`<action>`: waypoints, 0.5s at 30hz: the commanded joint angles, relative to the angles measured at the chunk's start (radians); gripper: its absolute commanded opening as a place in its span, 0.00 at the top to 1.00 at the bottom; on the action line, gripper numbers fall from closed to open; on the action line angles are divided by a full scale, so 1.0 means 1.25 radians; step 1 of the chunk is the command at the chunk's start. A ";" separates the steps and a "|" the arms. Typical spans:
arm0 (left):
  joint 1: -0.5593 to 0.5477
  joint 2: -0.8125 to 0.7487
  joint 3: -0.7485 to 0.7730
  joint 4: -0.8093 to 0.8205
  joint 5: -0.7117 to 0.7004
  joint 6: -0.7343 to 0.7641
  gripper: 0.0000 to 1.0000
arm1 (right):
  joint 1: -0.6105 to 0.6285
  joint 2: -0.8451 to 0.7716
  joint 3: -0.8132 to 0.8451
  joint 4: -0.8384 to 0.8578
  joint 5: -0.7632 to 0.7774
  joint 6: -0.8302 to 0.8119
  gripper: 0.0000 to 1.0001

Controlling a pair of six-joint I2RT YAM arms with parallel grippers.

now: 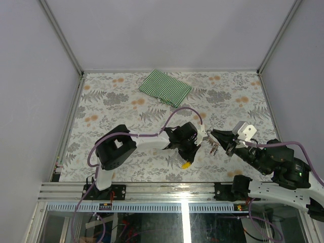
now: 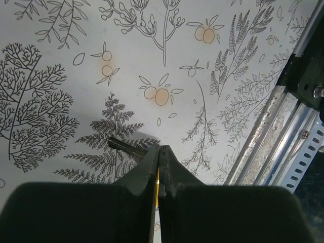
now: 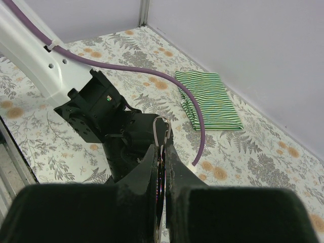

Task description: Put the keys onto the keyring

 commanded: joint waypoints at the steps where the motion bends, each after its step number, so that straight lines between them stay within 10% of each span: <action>1: 0.003 -0.047 -0.001 0.016 -0.002 0.000 1.00 | 0.006 -0.005 0.009 0.065 0.005 -0.001 1.00; 15: 0.062 -0.312 -0.140 0.111 -0.083 -0.095 1.00 | 0.006 -0.017 0.000 0.078 0.015 -0.071 1.00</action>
